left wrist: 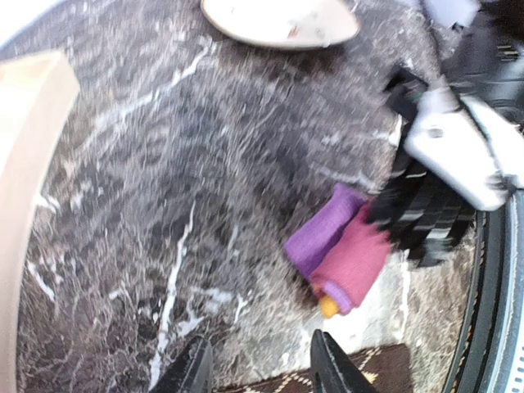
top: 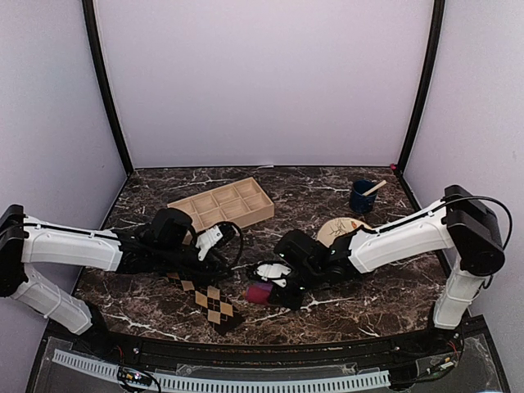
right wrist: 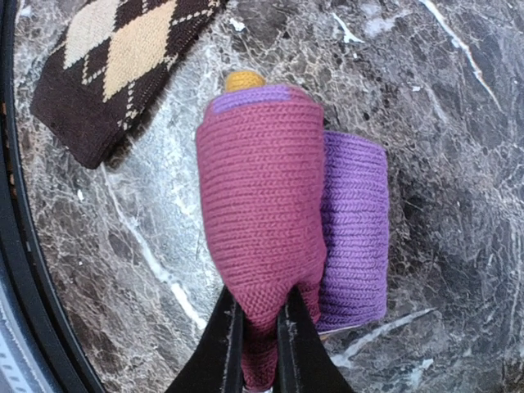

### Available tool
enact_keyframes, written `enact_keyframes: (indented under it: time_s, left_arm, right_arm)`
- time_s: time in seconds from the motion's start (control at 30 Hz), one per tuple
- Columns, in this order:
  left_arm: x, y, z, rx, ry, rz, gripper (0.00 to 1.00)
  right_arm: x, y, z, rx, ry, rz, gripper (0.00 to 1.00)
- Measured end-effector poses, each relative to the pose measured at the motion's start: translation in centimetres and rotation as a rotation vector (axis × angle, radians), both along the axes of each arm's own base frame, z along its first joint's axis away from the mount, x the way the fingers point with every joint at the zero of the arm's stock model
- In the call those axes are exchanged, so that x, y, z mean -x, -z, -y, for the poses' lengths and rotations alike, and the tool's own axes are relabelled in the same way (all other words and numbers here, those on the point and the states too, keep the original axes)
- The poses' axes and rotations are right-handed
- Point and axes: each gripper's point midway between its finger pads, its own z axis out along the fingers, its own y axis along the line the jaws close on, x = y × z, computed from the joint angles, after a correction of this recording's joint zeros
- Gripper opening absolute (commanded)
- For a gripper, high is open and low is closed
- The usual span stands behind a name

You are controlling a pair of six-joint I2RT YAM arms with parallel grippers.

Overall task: Roll the socks
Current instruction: Roll the sock at the center of the board.

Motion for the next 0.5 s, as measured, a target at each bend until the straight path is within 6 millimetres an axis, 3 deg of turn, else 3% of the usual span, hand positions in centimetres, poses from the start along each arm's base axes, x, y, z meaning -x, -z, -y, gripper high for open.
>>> enact_keyframes:
  time_s: [0.33, 0.5]
  left_arm:
    - [4.0, -1.3, 2.8, 0.006, 0.131, 0.157, 0.44]
    - [4.6, -1.1, 3.5, -0.021, 0.17, 0.225, 0.45]
  right_arm:
    - [-0.2, 0.0, 0.0, -0.048, -0.02, -0.186, 0.0]
    - [-0.3, -0.1, 0.1, -0.071, -0.023, -0.271, 0.0]
